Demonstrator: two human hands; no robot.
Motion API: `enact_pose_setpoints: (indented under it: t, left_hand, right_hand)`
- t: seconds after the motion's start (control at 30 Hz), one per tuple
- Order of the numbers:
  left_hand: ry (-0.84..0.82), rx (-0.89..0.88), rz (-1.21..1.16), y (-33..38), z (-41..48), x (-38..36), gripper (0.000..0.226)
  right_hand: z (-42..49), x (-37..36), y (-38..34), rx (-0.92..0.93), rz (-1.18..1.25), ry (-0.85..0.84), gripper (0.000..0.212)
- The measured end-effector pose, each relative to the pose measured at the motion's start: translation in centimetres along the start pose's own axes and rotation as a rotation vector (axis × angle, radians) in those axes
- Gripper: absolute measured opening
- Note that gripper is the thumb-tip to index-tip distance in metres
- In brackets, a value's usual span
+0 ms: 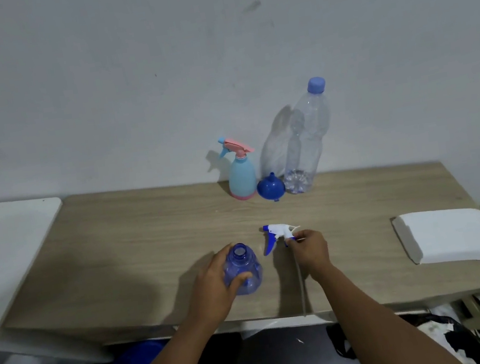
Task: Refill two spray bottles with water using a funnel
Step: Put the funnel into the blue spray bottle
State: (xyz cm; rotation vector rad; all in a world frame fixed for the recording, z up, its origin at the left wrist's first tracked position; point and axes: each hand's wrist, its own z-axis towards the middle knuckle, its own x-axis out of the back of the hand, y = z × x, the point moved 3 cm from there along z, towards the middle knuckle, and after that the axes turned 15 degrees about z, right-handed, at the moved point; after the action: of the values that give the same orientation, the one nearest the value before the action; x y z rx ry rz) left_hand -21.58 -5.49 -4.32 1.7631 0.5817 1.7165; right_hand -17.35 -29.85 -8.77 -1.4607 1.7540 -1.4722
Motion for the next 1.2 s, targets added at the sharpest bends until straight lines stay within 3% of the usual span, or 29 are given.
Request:
enact_pose_setpoints:
  t: [0.37, 0.6, 0.9, 1.03, 1.2]
  left_hand:
    - [-0.024, -0.018, -0.014, 0.2, 0.5, 0.3, 0.063]
    - [-0.02, -0.007, -0.041, -0.4, 1.5, 0.3, 0.066]
    - [-0.012, 0.019, -0.066, -1.9, 3.9, -0.5, 0.064]
    - [-0.021, 0.01, -0.089, -2.2, 4.3, -0.8, 0.062]
    - [0.011, 0.005, -0.049, -2.5, 4.2, -0.9, 0.067]
  right_hand:
    - [-0.5, -0.2, 0.4, 0.035, -0.031, -0.007, 0.019]
    - [0.0, 1.1, -1.9, 0.086, 0.082, 0.138, 0.037]
    - [8.3, -4.2, -7.6, 0.319, -0.048, -0.013, 0.03]
    - [10.7, -6.0, -7.6, 0.327, -0.065, -0.001, 0.043]
    - [12.5, -6.8, -7.7, 0.278, -0.055, 0.071, 0.029]
